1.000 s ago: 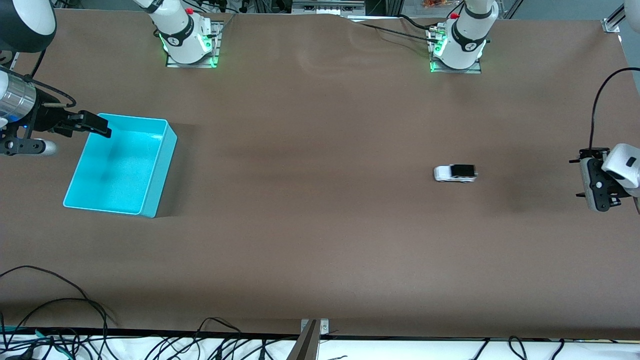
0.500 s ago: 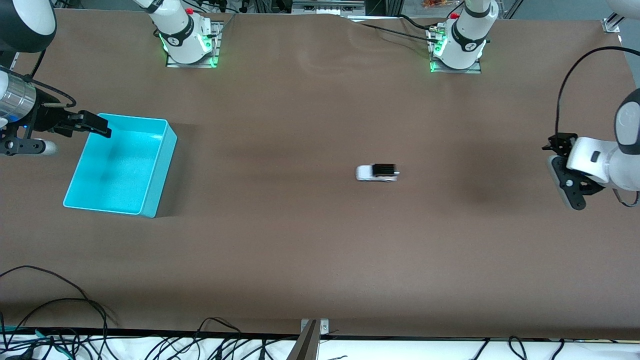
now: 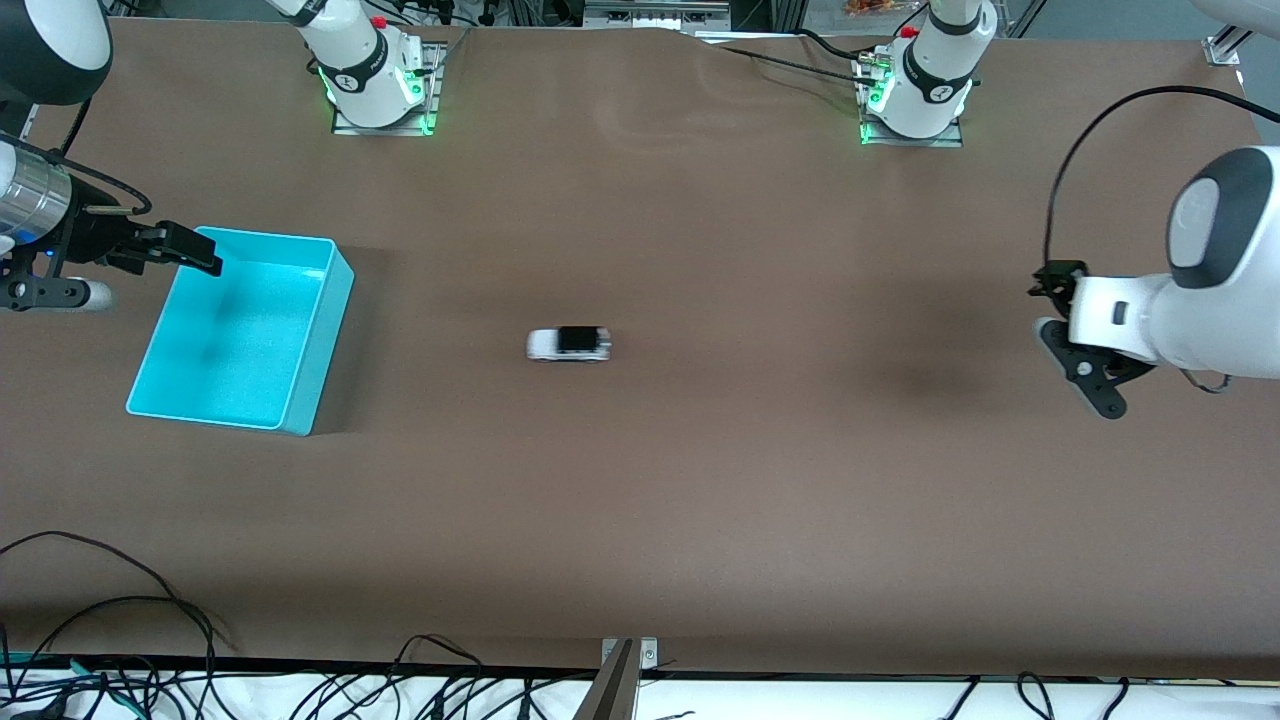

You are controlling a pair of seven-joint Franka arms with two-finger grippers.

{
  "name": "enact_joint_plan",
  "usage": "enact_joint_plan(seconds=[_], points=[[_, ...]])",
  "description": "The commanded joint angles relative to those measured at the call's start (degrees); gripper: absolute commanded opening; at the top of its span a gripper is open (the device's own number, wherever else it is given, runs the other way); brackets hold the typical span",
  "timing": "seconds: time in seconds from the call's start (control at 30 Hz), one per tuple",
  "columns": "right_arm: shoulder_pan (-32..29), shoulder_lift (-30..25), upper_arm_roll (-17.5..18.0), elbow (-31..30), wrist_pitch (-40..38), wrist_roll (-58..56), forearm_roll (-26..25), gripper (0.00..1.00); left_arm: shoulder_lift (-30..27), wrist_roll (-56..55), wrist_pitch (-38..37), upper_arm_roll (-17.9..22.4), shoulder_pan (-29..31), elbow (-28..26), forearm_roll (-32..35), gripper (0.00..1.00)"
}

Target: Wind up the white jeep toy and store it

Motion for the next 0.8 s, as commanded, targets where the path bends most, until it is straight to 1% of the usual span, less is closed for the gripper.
enact_joint_plan(seconds=[0.0, 0.37, 0.57, 0.77], points=[[0.3, -0.6, -0.5, 0.7, -0.4, -0.3, 0.7, 1.00, -1.7, -8.9, -1.0, -3.5, -0.1, -0.2, 1.0, 1.00], [0.3, -0.5, -0.5, 0.5, -0.4, -0.8, 0.7, 1.00, -1.7, -27.2, -0.8, -9.8, -0.1, -0.6, 1.3, 1.00], [0.8, 0.5, -0.3, 0.2, -2.2, -1.0, 0.6, 1.00, -1.7, -35.6, -0.8, -10.8, -0.1, -0.5, 1.3, 1.00], [0.9, 0.9, -0.2, 0.6, -3.3, -1.2, 0.7, 1.00, -1.7, -37.3, -0.6, -11.2, 0.1, -0.2, 1.4, 1.00]])
